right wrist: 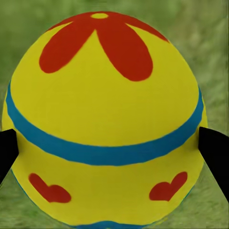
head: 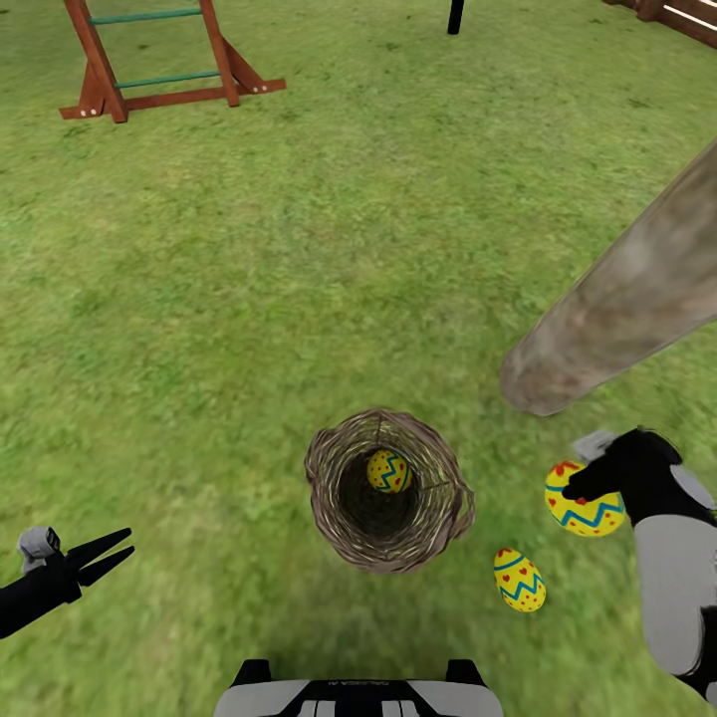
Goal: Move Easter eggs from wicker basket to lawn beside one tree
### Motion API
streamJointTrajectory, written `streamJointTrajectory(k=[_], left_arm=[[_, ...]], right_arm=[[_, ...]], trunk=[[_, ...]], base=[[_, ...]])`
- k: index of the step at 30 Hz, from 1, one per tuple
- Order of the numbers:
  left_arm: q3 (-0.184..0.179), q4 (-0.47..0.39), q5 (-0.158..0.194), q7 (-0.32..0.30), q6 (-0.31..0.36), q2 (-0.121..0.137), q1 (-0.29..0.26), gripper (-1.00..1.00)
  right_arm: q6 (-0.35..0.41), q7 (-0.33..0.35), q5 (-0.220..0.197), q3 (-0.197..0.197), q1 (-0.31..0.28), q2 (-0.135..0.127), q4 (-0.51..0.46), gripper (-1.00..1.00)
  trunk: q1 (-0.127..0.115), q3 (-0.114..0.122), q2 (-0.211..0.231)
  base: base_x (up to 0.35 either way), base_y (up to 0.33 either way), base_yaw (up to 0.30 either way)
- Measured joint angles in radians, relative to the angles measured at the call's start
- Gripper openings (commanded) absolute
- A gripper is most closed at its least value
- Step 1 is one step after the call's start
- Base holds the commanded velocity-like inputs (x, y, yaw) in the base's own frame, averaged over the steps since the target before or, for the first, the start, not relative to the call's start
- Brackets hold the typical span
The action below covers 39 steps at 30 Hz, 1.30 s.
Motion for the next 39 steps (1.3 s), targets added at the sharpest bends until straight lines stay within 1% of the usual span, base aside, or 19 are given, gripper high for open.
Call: streamJointTrajectory(k=[2,4,6,10,13,14,16,17,19,22,26,30,31,32,33,34,36,37,39], left_arm=[[0.000,0.001,0.000,0.000,-0.001,0.000,0.000,1.00],[0.000,0.001,0.000,0.000,-0.001,-0.001,0.000,1.00],[0.000,0.002,0.000,0.000,-0.001,-0.002,0.000,1.00],[-0.001,0.002,-0.001,0.000,-0.001,-0.004,0.000,1.00],[-0.002,0.002,-0.001,0.000,-0.001,-0.005,0.000,1.00],[-0.002,0.002,-0.001,0.000,-0.001,-0.005,0.000,1.00],[-0.002,0.002,-0.001,0.000,-0.001,-0.006,0.000,1.00],[-0.002,0.002,-0.001,0.000,-0.001,-0.006,0.000,1.00],[-0.002,0.002,-0.001,0.000,-0.001,-0.006,0.000,1.00],[-0.002,0.002,-0.001,0.000,-0.001,-0.006,0.000,1.00],[-0.003,0.002,-0.003,0.000,-0.002,-0.006,0.000,1.00],[-0.002,0.003,-0.005,0.000,-0.008,-0.007,0.000,1.00],[-0.002,0.002,-0.006,0.000,-0.009,-0.006,0.000,1.00],[-0.001,-0.005,-0.003,0.000,-0.008,-0.006,0.000,1.00],[0.001,-0.010,-0.001,0.000,-0.008,-0.005,0.000,1.00],[0.002,-0.025,0.000,0.000,-0.008,-0.005,0.000,1.00],[0.021,-0.100,0.000,0.000,-0.003,-0.004,0.000,1.00],[0.048,-0.140,0.000,0.000,0.000,-0.004,0.000,1.00],[0.087,-0.163,-0.001,0.000,0.003,-0.005,0.001,1.00]], right_arm=[[-0.033,-0.048,-0.050,0.000,0.000,-0.001,0.039,-1.00],[-0.047,-0.098,-0.064,0.000,0.000,0.001,0.061,-1.00],[-0.050,-0.148,-0.070,0.000,0.000,0.003,0.069,-1.00],[-0.050,-0.182,-0.071,0.000,0.000,0.010,0.075,-1.00],[-0.050,-0.239,-0.076,-0.001,0.001,0.011,0.113,-1.00],[-0.053,-0.263,-0.098,0.000,0.002,0.011,0.151,-1.00],[-0.099,-0.335,-0.174,0.002,0.001,0.011,0.207,-1.00],[-0.129,-0.396,-0.201,0.002,0.001,0.011,0.238,-1.00],[-0.158,-0.468,-0.218,0.004,0.001,0.011,0.289,-1.00],[-0.191,-0.491,-0.224,0.003,0.001,0.011,0.307,-1.00],[-0.198,-0.522,-0.224,0.002,0.001,0.011,0.309,-1.00],[-0.199,-0.528,-0.224,0.003,0.003,0.012,0.308,-1.00],[-0.198,-0.529,-0.224,-0.011,0.003,0.011,0.302,-1.00],[-0.198,-0.529,-0.224,-0.045,0.003,0.013,0.300,-1.00],[-0.198,-0.529,-0.225,-0.064,0.003,0.024,0.298,-1.00],[-0.198,-0.529,-0.224,-0.073,0.003,0.031,0.298,-1.00],[-0.198,-0.535,-0.224,-0.078,0.003,0.034,0.298,-1.00],[-0.198,-0.542,-0.224,-0.079,0.003,0.035,0.302,-1.00],[-0.200,-0.548,-0.224,-0.079,0.003,0.035,0.306,-1.00]], trunk=[[0.000,0.000,0.000],[0.000,0.000,0.000],[0.000,0.000,0.000],[0.000,0.000,0.000],[0.000,0.000,0.000],[0.000,0.000,0.000],[0.000,0.000,0.000],[0.000,0.000,0.000],[0.000,0.000,0.000],[0.000,0.000,0.000],[0.000,0.000,0.000],[0.000,0.002,0.000],[0.000,0.003,0.000],[0.000,0.004,0.000],[0.000,0.006,0.000],[0.000,0.007,0.000],[0.000,0.009,0.000],[0.000,0.011,0.000],[0.000,0.013,0.000]], base=[[0.000,0.000,0.000],[0.000,0.000,0.000],[0.000,0.000,0.000],[0.000,0.000,0.000],[0.000,0.000,0.000],[0.000,0.000,0.000],[0.000,0.000,0.000],[0.000,0.000,0.000],[0.000,0.000,0.000],[0.000,0.000,0.000],[0.000,0.000,0.000],[0.000,0.000,-0.129],[0.000,0.000,-0.214],[0.000,0.000,-0.215],[0.000,0.000,-0.216],[0.000,0.000,-0.216],[0.000,0.000,-0.217],[0.000,0.000,-0.217],[0.000,0.000,-0.220]])
